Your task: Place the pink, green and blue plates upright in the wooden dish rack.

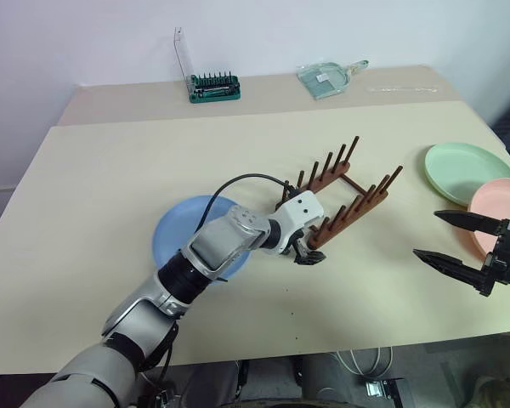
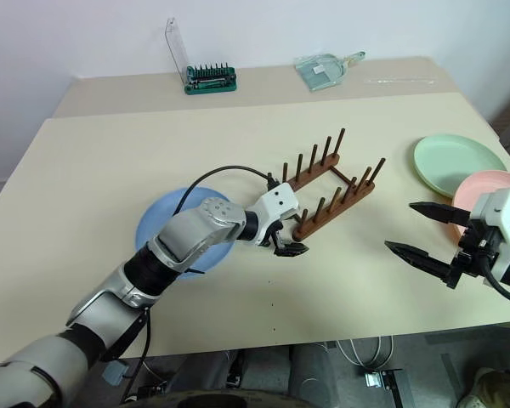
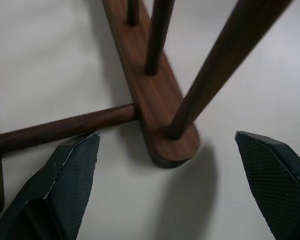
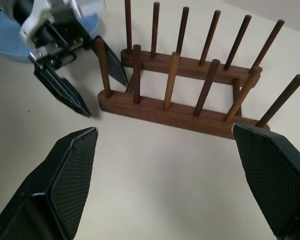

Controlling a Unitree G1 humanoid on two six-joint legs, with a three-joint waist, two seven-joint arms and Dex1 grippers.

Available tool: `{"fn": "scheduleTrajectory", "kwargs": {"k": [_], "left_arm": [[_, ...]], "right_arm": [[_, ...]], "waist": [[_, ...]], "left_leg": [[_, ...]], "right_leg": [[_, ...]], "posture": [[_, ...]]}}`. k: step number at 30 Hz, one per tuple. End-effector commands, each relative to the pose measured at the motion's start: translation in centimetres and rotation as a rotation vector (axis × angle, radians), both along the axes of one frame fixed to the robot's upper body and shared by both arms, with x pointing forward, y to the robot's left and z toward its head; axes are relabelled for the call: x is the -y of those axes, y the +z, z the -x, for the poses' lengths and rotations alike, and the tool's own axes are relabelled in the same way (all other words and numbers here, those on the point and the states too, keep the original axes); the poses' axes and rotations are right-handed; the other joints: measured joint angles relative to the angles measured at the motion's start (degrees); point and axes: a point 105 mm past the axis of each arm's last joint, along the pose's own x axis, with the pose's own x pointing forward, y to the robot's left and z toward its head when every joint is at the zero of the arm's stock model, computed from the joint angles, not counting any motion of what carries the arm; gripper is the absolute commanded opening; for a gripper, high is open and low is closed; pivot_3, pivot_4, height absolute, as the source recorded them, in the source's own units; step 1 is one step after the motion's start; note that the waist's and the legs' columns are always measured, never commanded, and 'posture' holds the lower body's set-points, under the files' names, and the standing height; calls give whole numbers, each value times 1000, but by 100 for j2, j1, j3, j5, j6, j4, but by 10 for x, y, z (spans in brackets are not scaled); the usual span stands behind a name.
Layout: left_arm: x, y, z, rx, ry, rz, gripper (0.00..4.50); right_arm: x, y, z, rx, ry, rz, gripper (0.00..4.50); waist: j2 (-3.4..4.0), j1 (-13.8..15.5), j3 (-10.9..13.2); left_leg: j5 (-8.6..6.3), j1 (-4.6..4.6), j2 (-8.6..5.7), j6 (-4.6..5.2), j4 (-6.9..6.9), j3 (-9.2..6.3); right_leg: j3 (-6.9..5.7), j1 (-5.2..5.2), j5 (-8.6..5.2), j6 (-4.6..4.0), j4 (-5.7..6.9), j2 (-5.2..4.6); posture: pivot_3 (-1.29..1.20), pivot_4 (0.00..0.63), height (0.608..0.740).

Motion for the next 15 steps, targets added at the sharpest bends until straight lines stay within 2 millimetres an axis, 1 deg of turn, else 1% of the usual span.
{"fn": "scheduleTrajectory", "kwargs": {"k": [1, 4, 5, 7, 12, 13, 15], "left_arm": [[11, 6, 0, 50, -19, 14, 4500], [12, 3, 0, 7, -10, 18, 4500], [12, 2, 1, 7, -14, 19, 4236], [12, 3, -1, 13, -5, 19, 3628], [12, 2, 0, 15, -7, 17, 1089], [12, 3, -1, 20, -5, 16, 843], [12, 3, -1, 22, -3, 16, 783]], "right_arm": [[-4, 13, 1, 68, 11, 8, 4397], [-6, 15, -1, 85, 10, 6, 4397], [-6, 16, -1, 90, 10, 6, 4470], [-7, 17, -1, 91, 9, 4, 4500], [-8, 17, 0, 97, 6, 4, 4500], [-9, 18, 0, 98, 7, 4, 4500], [-10, 18, -1, 100, 7, 3, 4500]], "waist": [[1, 1, -1], [1, 6, -1], [1, 5, -1], [1, 5, -1], [2, 5, -2], [3, 15, -4], [0, 8, -2]], "left_leg": [[-1, -1, 0, 1, 0, 0], [-1, -1, 0, 2, 1, 2], [-1, 1, 0, 2, 1, 3], [-2, 2, 0, 3, 1, 3], [-2, 2, 0, 4, 1, 4], [-2, 7, 0, 4, 1, 4], [-4, 22, 0, 7, 1, 4]], "right_leg": [[0, 0, 1, 1, -3, 0], [1, 4, 4, 5, -8, 0], [1, 6, 4, 6, -8, 0], [1, 9, 4, 6, -8, 0], [1, 8, 4, 6, -10, 0], [2, 15, 4, 6, -9, 0], [1, 35, 4, 8, -14, -1]], "posture": [[0, 150, 740], [0, 150, 740], [0, 150, 740], [0, 150, 740], [0, 150, 740], [0, 150, 740], [0, 150, 740]]}}
